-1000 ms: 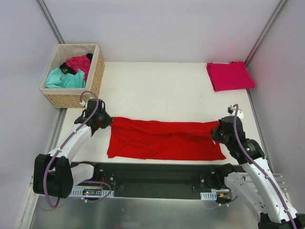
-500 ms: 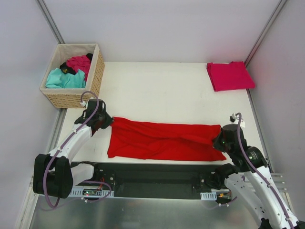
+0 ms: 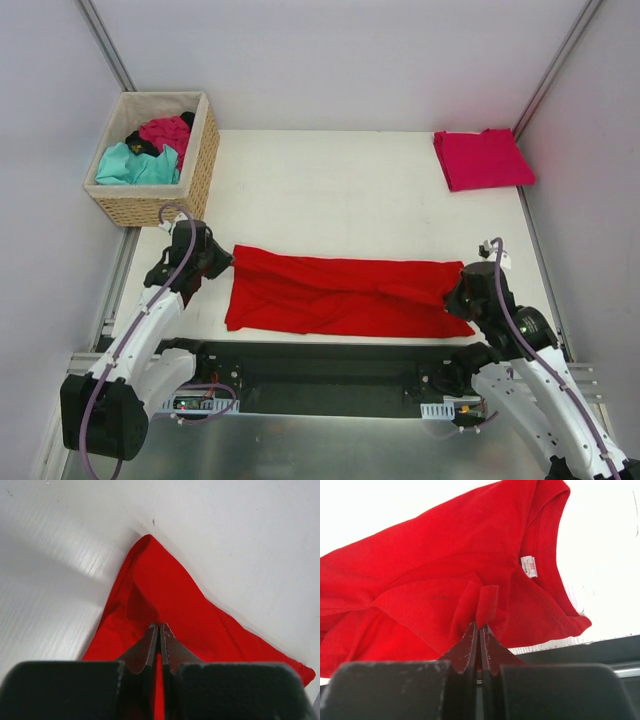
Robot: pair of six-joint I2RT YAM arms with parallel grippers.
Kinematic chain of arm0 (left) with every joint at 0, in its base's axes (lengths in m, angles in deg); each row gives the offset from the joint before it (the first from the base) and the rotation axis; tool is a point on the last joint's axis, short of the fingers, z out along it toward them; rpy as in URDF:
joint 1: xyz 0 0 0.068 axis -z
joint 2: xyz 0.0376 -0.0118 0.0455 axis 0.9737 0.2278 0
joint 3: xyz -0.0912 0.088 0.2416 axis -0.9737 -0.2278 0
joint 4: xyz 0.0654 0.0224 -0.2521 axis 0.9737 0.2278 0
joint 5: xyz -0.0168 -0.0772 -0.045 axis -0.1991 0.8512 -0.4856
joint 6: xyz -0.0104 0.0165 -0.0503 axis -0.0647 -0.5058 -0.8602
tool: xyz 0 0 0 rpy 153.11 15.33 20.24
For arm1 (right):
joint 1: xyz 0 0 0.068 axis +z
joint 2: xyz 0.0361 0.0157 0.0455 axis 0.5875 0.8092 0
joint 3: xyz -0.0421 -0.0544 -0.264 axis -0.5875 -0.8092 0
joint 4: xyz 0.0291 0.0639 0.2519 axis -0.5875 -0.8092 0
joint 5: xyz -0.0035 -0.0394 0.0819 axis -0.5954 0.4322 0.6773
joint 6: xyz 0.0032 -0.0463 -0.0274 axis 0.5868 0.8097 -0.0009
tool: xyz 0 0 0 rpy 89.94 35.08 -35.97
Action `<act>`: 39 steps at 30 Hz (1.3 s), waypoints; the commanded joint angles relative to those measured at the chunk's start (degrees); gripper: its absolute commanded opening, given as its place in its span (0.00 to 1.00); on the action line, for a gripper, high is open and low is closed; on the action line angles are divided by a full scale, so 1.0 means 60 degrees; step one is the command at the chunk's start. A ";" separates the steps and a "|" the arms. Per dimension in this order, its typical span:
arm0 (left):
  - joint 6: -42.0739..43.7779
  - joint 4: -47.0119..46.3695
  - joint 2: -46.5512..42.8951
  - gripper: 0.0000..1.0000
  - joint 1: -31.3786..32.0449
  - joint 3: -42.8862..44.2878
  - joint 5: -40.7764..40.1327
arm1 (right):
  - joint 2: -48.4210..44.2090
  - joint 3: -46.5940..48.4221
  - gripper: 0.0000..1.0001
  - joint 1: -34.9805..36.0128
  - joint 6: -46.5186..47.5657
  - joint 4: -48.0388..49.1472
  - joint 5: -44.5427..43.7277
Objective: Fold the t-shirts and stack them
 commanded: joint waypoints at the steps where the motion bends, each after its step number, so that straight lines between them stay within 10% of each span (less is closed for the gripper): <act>1: 0.0176 0.0708 -0.0595 0.00 0.0079 -0.0211 -0.0182 | 0.0249 0.0078 0.01 0.0112 -0.0081 -0.0157 -0.0202; 5: 0.0206 0.0797 -0.0597 0.00 0.0079 -0.0401 -0.0255 | 0.0410 0.0122 0.07 0.0200 -0.0052 -0.0127 -0.0232; 7: 0.0221 0.0796 -0.0379 0.00 0.0079 -0.0431 -0.0241 | 0.0454 0.0137 0.33 0.0229 -0.0139 -0.0171 -0.0319; 8: 0.0206 0.0782 -0.0304 0.00 0.0079 -0.0431 -0.0255 | 0.0469 0.0166 0.70 0.0273 -0.0140 -0.0215 -0.0349; 10: 0.0177 0.0782 -0.0129 0.00 0.0079 -0.0460 -0.0284 | 0.0440 0.0268 0.99 0.0331 -0.0125 -0.0303 -0.0465; 33: 0.0089 0.0928 -0.1079 0.03 0.0079 -0.0797 -0.0548 | 0.4447 0.0297 0.96 0.0581 0.0680 0.3752 -0.1140; 34: 0.0132 0.0928 -0.1153 0.07 0.0079 -0.0797 -0.0664 | 0.4714 0.0414 0.96 0.0581 0.0724 0.3885 -0.1111; 38: 0.0352 0.1060 -0.1198 0.99 0.0079 -0.0695 -0.0943 | 0.5682 0.0912 0.96 0.0581 0.0870 0.4427 -0.0965; 39: 0.0382 0.1046 -0.1067 0.99 0.0079 -0.0651 -0.0972 | 0.5785 0.0971 0.96 0.0566 0.0886 0.4501 -0.0935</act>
